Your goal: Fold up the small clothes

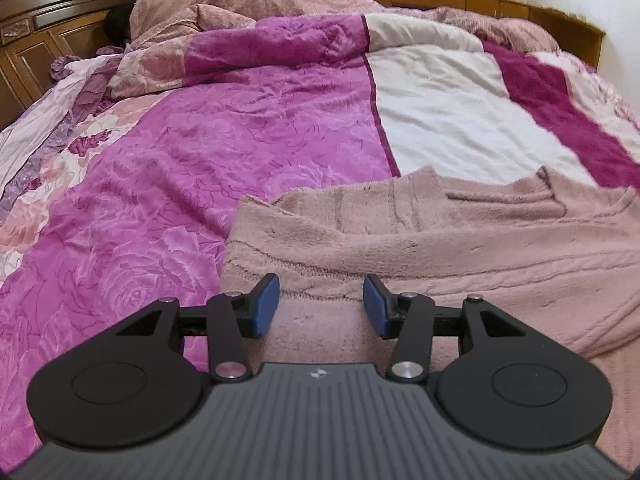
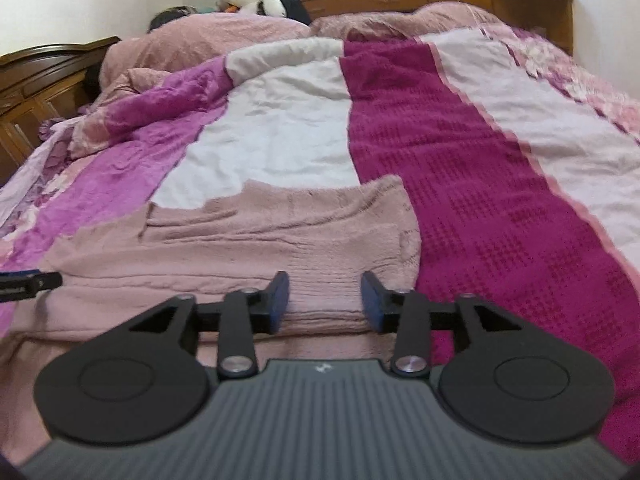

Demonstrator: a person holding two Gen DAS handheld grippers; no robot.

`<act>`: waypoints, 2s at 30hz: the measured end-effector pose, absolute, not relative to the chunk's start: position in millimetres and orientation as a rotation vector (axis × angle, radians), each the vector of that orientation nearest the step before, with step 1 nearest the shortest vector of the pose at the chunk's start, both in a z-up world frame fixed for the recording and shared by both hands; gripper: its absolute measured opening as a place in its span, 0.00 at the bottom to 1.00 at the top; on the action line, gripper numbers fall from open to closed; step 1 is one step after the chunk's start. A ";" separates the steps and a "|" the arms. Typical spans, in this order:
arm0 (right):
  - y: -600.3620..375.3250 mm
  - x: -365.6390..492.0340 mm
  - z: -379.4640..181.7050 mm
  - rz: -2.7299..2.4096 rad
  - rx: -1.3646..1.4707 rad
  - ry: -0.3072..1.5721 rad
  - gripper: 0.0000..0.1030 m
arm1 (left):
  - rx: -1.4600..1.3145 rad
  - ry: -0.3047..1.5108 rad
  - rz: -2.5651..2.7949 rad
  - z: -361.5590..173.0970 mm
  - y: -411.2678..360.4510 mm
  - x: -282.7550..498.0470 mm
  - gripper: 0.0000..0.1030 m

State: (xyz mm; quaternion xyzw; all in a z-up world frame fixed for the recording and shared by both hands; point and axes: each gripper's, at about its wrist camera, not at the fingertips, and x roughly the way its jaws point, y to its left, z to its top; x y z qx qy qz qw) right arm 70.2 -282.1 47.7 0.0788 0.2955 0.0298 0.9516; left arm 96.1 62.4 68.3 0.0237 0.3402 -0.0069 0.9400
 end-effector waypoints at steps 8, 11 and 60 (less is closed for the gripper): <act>-269.6 32.8 81.1 0.179 0.149 0.585 0.43 | 0.068 0.686 -0.074 103.6 68.1 47.3 0.53; -264.0 16.7 91.9 0.234 0.118 0.588 0.44 | 0.100 0.693 -0.079 114.7 69.1 23.4 0.53; -181.7 -118.4 42.9 0.697 -0.576 1.038 0.51 | 0.575 0.969 -0.577 63.8 21.1 -171.5 0.65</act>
